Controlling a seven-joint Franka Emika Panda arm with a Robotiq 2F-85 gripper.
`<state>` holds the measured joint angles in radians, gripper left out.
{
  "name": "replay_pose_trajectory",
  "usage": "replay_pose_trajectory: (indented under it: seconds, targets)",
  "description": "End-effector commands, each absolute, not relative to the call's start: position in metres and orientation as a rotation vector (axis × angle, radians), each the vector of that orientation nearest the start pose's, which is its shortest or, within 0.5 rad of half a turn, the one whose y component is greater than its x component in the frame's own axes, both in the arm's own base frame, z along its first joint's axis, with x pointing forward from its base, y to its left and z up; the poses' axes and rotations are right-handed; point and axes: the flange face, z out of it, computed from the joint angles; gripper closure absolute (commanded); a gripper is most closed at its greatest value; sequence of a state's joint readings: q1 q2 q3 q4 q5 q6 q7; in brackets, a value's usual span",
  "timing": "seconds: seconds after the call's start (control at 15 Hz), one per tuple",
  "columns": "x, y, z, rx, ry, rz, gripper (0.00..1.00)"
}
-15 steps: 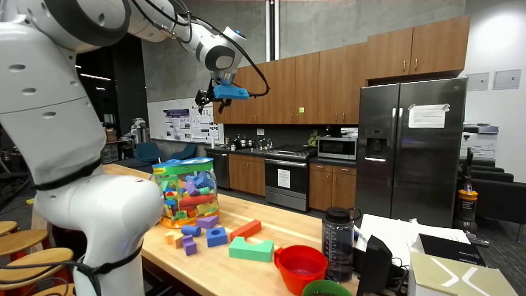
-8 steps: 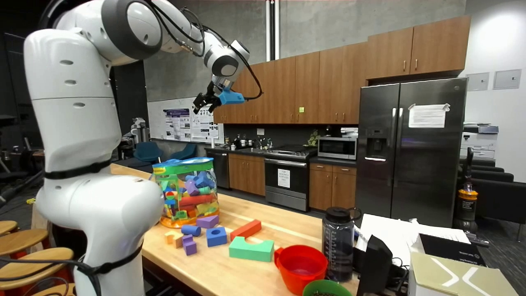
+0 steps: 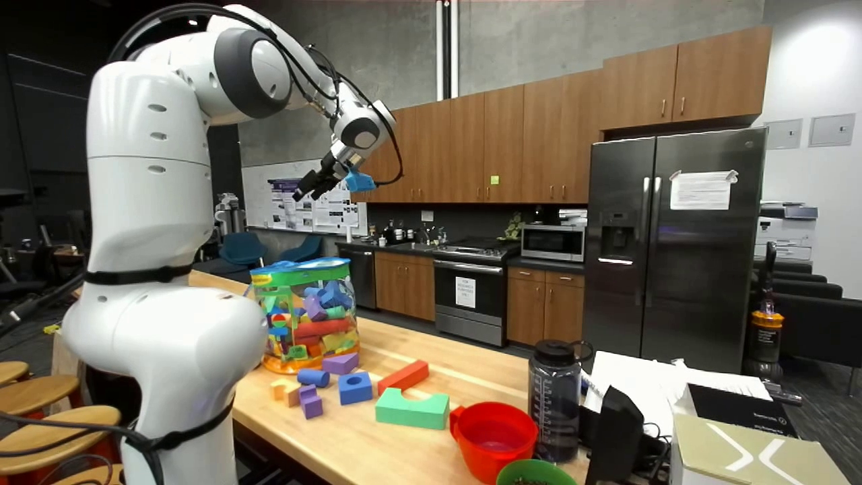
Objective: Remove one green block from the clear bag and place it on the table.
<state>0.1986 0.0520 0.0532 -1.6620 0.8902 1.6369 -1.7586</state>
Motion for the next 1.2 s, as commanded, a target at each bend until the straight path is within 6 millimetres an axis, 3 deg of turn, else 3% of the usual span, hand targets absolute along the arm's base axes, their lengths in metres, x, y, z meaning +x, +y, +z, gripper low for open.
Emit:
replay_pose_trajectory:
  seconds: [0.0, 0.2, 0.53, 1.13]
  targets:
    - [0.538, 0.226, 0.592, -1.229, -1.978, -0.575, 0.00]
    - [0.536, 0.233, 0.582, -1.158, -2.043, -0.463, 0.00]
    - [0.539, 0.251, 0.560, -1.114, -2.182, -0.440, 0.00]
    - [0.542, 0.292, 0.533, -1.097, -2.378, -0.644, 0.00]
